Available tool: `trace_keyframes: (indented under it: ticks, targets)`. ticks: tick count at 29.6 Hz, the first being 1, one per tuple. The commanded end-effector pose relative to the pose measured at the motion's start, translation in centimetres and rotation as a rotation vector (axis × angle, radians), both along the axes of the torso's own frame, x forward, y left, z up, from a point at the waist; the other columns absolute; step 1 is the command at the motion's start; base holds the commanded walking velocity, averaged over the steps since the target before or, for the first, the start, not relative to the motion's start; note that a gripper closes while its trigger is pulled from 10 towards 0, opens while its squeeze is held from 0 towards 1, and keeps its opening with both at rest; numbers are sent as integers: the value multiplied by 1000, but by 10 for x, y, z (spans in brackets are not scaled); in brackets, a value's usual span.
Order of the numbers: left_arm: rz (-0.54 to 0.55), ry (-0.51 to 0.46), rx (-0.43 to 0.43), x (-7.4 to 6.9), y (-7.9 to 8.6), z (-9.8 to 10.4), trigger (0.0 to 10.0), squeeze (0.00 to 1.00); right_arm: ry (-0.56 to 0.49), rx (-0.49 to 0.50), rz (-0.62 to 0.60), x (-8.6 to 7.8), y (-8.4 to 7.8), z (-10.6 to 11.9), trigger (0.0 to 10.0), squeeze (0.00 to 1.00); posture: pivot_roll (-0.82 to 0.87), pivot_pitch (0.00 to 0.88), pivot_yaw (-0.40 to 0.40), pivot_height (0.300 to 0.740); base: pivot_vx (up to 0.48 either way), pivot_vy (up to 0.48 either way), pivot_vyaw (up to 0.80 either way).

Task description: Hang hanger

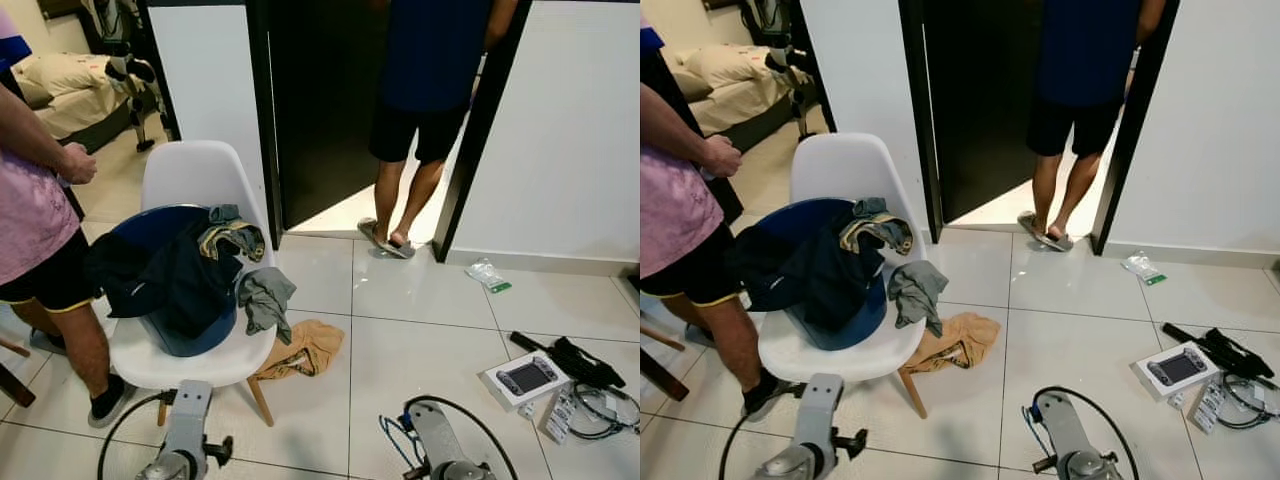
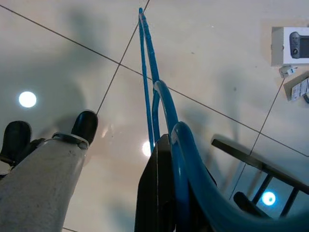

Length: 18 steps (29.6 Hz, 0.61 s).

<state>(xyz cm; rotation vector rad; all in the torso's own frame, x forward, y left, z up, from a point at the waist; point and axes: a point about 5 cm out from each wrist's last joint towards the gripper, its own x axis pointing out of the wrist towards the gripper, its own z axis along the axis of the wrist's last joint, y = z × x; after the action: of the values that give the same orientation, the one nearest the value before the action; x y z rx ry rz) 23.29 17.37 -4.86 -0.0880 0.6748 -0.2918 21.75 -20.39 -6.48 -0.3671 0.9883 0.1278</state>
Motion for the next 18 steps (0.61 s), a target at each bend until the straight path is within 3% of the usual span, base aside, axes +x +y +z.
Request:
trace_keyframes:
  ticks: [1, 2, 3, 4, 5, 6, 7, 8, 9, 10, 11, 12, 13, 14, 18]
  targets:
    - [-121, -39, -73, 2, -10, 5, 10000, 0, 12, 4, 5, -3, 1, -2, 10000, 0, 13, 0, 11, 740, 0, 0, 0]
    - [-121, -39, -73, 2, -10, 5, 10000, 0, 12, 4, 5, -3, 1, -2, 10000, 0, 13, 0, 11, 740, 0, 0, 0]
    - [-222, -181, -151, 27, 1, 36, 10000, 0, 14, 3, 7, -3, 1, -2, 10000, 0, 13, 0, 9, 740, 259, 0, 0]
    - [-222, -181, -151, 27, 1, 36, 10000, 0, 14, 3, 7, -3, 1, -2, 10000, 0, 13, 0, 9, 740, 259, 0, 0]
    - [-319, -302, -202, 42, 8, 67, 10000, 0, 16, 3, 8, -4, 0, -2, 10000, 0, 13, 2, 8, 740, 281, 0, 0]
    - [-319, -302, -202, 42, 8, 67, 10000, 0, 16, 3, 8, -4, 0, -2, 10000, 0, 13, 2, 8, 740, 281, 0, 0]
    - [-423, -415, -246, 51, 11, 101, 10000, 0, 18, 1, 8, -4, 0, -2, 10000, 0, 14, 1, 5, 740, 304, 0, 0]
    - [-423, -415, -246, 51, 11, 101, 10000, 0, 18, 1, 8, -4, 0, -2, 10000, 0, 14, 1, 5, 740, 304, 0, 0]
    - [-516, -506, -279, 52, 8, 130, 10000, 0, 19, 1, 9, -5, -1, -3, 10000, 0, 14, 4, 5, 740, 311, 0, 0]
    - [-516, -506, -279, 52, 8, 130, 10000, 0, 19, 1, 9, -5, -1, -3, 10000, 0, 14, 4, 5, 740, 311, 0, 0]
    - [-591, -573, -307, 48, 1, 154, 10000, 0, 21, 0, 9, -5, -1, -3, 10000, 0, 9, 9, 6, 740, 341, 0, 0]
    - [-591, -573, -307, 48, 1, 154, 10000, 0, 21, 0, 9, -5, -1, -3, 10000, 0, 9, 9, 6, 740, 341, 0, 0]
    - [-712, -658, -366, 39, -13, 185, 10000, 0, 23, -1, 9, -5, -1, -3, 10000, 0, 3, 15, 6, 740, 341, 0, 0]
    - [-768, -700, -399, 35, -19, 199, 10000, 0, 23, -2, 9, -5, -1, -3, 10000, 0, 2, 13, 6, 740, 341, 0, 0]
    - [-828, -819, -447, 31, -31, 231, 10000, 0, 25, -3, 6, -6, -2, -3, 10000, 0, 1, 7, 6, 740, 340, 0, 0]
